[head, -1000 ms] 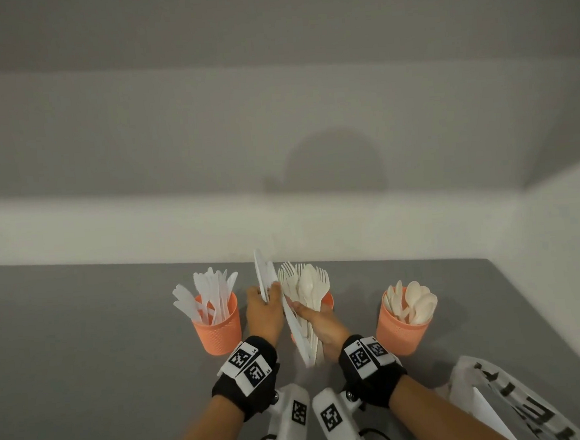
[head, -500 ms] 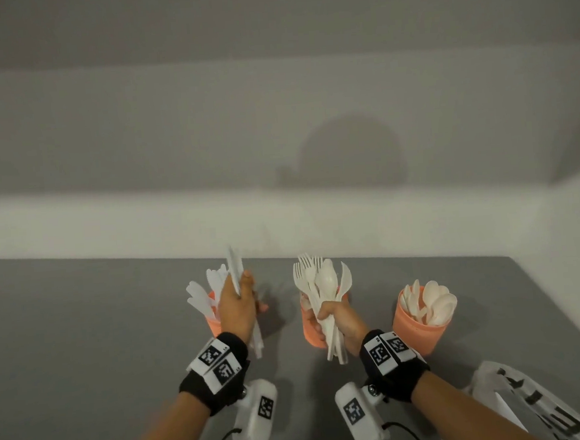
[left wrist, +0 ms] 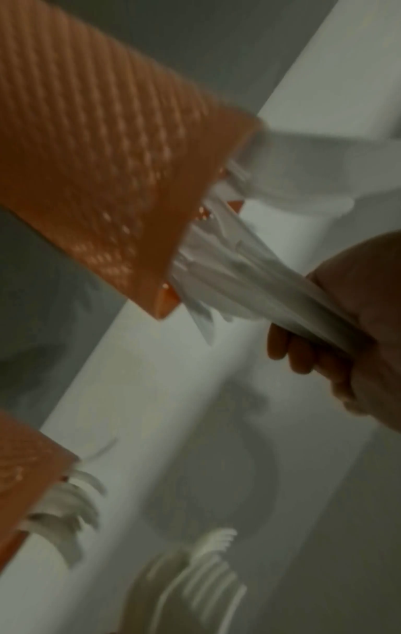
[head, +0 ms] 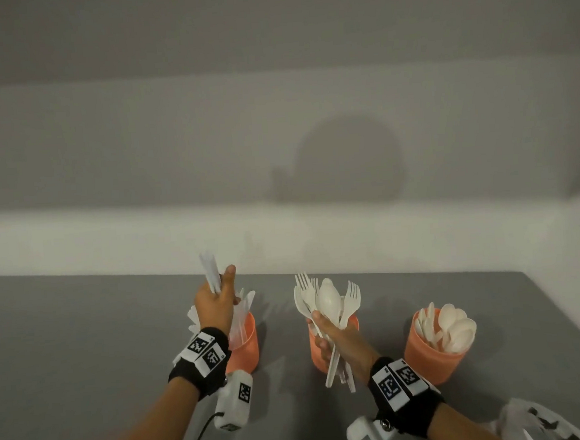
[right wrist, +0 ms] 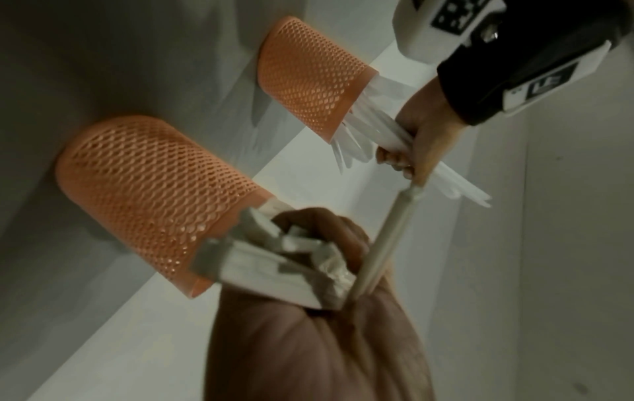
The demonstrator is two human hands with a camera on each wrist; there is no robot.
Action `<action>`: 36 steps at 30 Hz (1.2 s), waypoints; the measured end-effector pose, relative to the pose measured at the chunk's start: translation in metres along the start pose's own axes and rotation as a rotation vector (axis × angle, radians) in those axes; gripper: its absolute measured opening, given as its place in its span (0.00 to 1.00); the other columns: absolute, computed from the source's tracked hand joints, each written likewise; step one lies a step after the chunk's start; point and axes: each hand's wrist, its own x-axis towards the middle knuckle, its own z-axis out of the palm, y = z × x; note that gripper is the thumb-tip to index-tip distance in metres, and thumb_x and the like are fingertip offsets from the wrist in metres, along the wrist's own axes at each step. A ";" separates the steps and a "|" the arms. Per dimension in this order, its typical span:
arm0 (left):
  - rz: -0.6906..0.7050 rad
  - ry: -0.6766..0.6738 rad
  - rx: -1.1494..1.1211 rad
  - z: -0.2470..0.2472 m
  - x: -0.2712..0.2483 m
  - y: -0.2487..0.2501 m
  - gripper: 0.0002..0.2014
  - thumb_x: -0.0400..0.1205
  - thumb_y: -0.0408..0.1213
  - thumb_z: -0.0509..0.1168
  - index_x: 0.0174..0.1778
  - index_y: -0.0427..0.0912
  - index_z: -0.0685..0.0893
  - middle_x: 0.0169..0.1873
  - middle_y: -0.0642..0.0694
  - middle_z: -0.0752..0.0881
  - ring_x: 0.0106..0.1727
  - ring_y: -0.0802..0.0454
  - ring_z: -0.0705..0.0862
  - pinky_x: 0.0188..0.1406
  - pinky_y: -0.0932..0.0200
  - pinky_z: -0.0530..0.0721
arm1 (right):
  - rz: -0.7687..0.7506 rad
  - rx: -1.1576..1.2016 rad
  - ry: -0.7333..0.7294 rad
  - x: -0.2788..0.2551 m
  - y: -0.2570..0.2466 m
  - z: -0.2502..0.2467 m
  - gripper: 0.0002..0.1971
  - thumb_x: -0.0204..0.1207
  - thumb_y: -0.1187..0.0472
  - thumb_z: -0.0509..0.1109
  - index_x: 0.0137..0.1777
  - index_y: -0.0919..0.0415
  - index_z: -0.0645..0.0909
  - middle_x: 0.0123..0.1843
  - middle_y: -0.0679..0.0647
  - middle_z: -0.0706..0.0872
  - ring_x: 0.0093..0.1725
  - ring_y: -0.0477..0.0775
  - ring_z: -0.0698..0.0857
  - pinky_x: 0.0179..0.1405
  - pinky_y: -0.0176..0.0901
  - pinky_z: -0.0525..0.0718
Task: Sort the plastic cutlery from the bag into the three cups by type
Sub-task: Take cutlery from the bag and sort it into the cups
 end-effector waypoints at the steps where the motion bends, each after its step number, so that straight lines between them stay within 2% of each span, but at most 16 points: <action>1: 0.025 -0.025 0.022 0.001 -0.001 -0.008 0.15 0.79 0.43 0.67 0.31 0.39 0.76 0.25 0.40 0.80 0.27 0.48 0.80 0.32 0.60 0.77 | -0.014 -0.007 0.000 0.002 0.002 0.000 0.10 0.78 0.52 0.68 0.49 0.60 0.78 0.23 0.51 0.73 0.17 0.42 0.72 0.18 0.33 0.74; 3: 0.079 -0.049 0.067 0.001 -0.004 -0.018 0.09 0.77 0.38 0.70 0.37 0.41 0.77 0.29 0.42 0.81 0.29 0.47 0.81 0.35 0.59 0.78 | -0.047 0.014 -0.019 0.006 0.006 -0.002 0.12 0.76 0.54 0.72 0.47 0.62 0.75 0.23 0.52 0.71 0.17 0.47 0.73 0.19 0.37 0.75; 6: 0.155 -0.032 0.162 0.001 -0.003 -0.027 0.08 0.76 0.33 0.71 0.44 0.40 0.77 0.30 0.46 0.80 0.31 0.53 0.78 0.34 0.71 0.76 | -0.068 -0.039 -0.011 0.008 0.010 -0.001 0.12 0.74 0.57 0.74 0.47 0.63 0.76 0.22 0.52 0.72 0.16 0.48 0.72 0.18 0.36 0.74; 9: 0.200 -0.077 0.290 0.001 -0.003 -0.031 0.06 0.77 0.35 0.70 0.39 0.39 0.80 0.30 0.43 0.81 0.32 0.53 0.78 0.39 0.59 0.77 | -0.073 -0.096 -0.008 0.005 0.008 0.003 0.05 0.76 0.61 0.71 0.49 0.61 0.80 0.23 0.51 0.71 0.16 0.43 0.69 0.16 0.33 0.71; 12: 0.315 -0.129 0.502 0.000 -0.006 -0.036 0.10 0.78 0.38 0.69 0.34 0.36 0.84 0.33 0.42 0.83 0.42 0.43 0.80 0.51 0.48 0.78 | -0.088 -0.075 0.030 0.005 0.010 0.005 0.05 0.77 0.63 0.70 0.50 0.62 0.80 0.24 0.50 0.71 0.17 0.41 0.69 0.16 0.31 0.70; 15: 0.504 -0.069 0.642 0.000 -0.016 -0.024 0.15 0.77 0.47 0.66 0.42 0.38 0.88 0.42 0.42 0.87 0.52 0.41 0.79 0.52 0.49 0.76 | -0.086 -0.076 0.078 0.008 0.014 0.003 0.04 0.78 0.64 0.69 0.50 0.64 0.79 0.22 0.48 0.72 0.16 0.41 0.70 0.16 0.32 0.72; 17: 0.584 -0.058 0.550 0.005 -0.029 -0.006 0.19 0.79 0.50 0.59 0.46 0.38 0.88 0.45 0.43 0.86 0.51 0.44 0.79 0.51 0.53 0.77 | -0.091 -0.089 0.093 0.009 0.015 0.003 0.04 0.79 0.63 0.68 0.45 0.63 0.77 0.20 0.47 0.74 0.16 0.43 0.71 0.16 0.33 0.73; 20: 0.422 -0.208 0.330 0.017 -0.054 0.016 0.12 0.83 0.42 0.59 0.49 0.38 0.85 0.43 0.46 0.85 0.46 0.50 0.81 0.47 0.61 0.77 | -0.100 -0.022 0.085 0.005 0.011 0.004 0.07 0.79 0.61 0.67 0.47 0.66 0.76 0.24 0.52 0.76 0.17 0.47 0.73 0.17 0.36 0.74; 23: 0.102 -0.455 0.270 0.032 -0.072 0.014 0.12 0.84 0.44 0.58 0.53 0.41 0.81 0.41 0.49 0.85 0.47 0.51 0.84 0.50 0.59 0.79 | -0.124 -0.027 0.077 -0.002 0.006 0.005 0.10 0.80 0.58 0.67 0.49 0.66 0.78 0.26 0.57 0.77 0.17 0.47 0.76 0.17 0.37 0.75; 25: -0.023 -0.555 0.244 0.040 -0.081 0.009 0.14 0.85 0.45 0.57 0.48 0.38 0.82 0.36 0.48 0.85 0.41 0.51 0.84 0.48 0.55 0.80 | -0.158 -0.025 0.058 -0.009 0.005 0.007 0.11 0.81 0.59 0.66 0.52 0.69 0.76 0.27 0.59 0.78 0.17 0.48 0.76 0.17 0.37 0.75; 27: -0.056 -0.602 0.249 0.046 -0.088 0.005 0.17 0.86 0.41 0.55 0.35 0.38 0.80 0.26 0.46 0.82 0.30 0.53 0.81 0.42 0.53 0.81 | -0.191 0.002 0.037 -0.015 0.004 0.008 0.11 0.81 0.61 0.66 0.56 0.69 0.75 0.27 0.61 0.79 0.17 0.50 0.77 0.17 0.38 0.76; 28: -0.064 -0.598 0.258 0.049 -0.090 0.004 0.18 0.86 0.39 0.54 0.31 0.39 0.78 0.22 0.46 0.80 0.26 0.53 0.79 0.40 0.54 0.80 | -0.188 0.010 0.022 -0.018 0.003 0.008 0.09 0.81 0.62 0.65 0.56 0.67 0.75 0.27 0.61 0.79 0.17 0.50 0.77 0.17 0.38 0.75; 30: -0.123 -0.517 0.205 0.053 -0.090 0.004 0.17 0.85 0.37 0.54 0.32 0.39 0.79 0.23 0.44 0.80 0.25 0.50 0.79 0.38 0.53 0.80 | -0.126 0.031 0.007 -0.022 0.000 0.007 0.08 0.82 0.61 0.63 0.55 0.66 0.77 0.28 0.60 0.81 0.20 0.52 0.79 0.19 0.39 0.77; 33: -0.192 -0.329 -0.025 0.053 -0.082 0.014 0.14 0.86 0.34 0.52 0.41 0.37 0.81 0.33 0.39 0.86 0.37 0.40 0.86 0.46 0.48 0.85 | -0.040 0.147 0.042 -0.024 -0.003 0.003 0.10 0.82 0.62 0.63 0.57 0.68 0.78 0.32 0.61 0.84 0.25 0.54 0.84 0.21 0.42 0.83; 34: -0.197 -0.288 -0.094 0.052 -0.078 0.020 0.13 0.86 0.33 0.50 0.44 0.37 0.80 0.34 0.39 0.86 0.37 0.42 0.86 0.46 0.49 0.85 | -0.032 0.183 0.061 -0.024 -0.004 0.001 0.08 0.82 0.63 0.63 0.55 0.67 0.78 0.32 0.61 0.84 0.25 0.54 0.84 0.21 0.41 0.84; 36: -0.195 -0.244 -0.197 0.047 -0.073 0.029 0.12 0.86 0.31 0.48 0.50 0.38 0.78 0.29 0.42 0.81 0.29 0.51 0.84 0.38 0.57 0.85 | -0.019 0.231 0.080 -0.027 -0.007 -0.004 0.06 0.82 0.65 0.61 0.51 0.65 0.79 0.30 0.61 0.82 0.23 0.54 0.82 0.22 0.41 0.82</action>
